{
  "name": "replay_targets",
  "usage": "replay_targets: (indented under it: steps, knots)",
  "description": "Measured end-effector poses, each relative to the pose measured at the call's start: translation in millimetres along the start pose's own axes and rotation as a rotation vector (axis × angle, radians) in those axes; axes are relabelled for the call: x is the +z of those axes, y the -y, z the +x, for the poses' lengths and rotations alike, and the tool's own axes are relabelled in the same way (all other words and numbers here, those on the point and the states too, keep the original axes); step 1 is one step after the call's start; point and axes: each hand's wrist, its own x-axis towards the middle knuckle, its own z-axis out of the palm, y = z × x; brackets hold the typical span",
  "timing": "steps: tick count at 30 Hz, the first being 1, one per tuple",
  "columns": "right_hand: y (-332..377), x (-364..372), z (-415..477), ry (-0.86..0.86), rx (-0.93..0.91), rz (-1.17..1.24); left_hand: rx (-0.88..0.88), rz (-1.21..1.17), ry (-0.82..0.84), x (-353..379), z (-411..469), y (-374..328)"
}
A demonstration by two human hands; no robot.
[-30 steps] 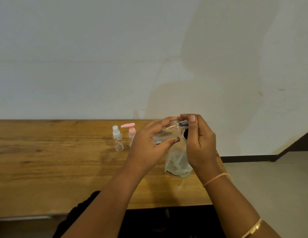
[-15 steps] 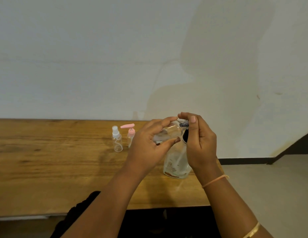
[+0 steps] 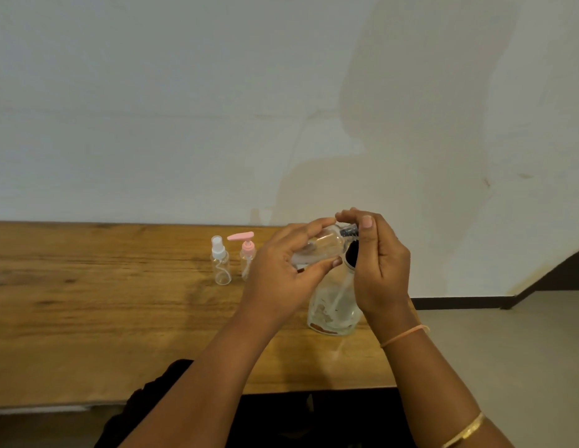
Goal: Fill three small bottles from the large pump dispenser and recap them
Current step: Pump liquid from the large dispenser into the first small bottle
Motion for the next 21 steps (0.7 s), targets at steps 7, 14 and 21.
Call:
replay_targets:
  steps: [7, 14, 21]
  knots:
    - [-9.3, -1.9, -5.1, 0.014, -0.078, -0.162, -0.02, -0.01, 0.035, -0.5, -2.9, 5.4]
    - [0.4, -3.5, -3.3, -0.001, -0.095, -0.102, 0.032, -0.005, 0.014, -2.0, -3.3, 0.1]
    - [-7.4, 0.3, -4.0, 0.014, -0.072, -0.149, -0.018, 0.018, 0.021, -0.7, -2.5, 7.9]
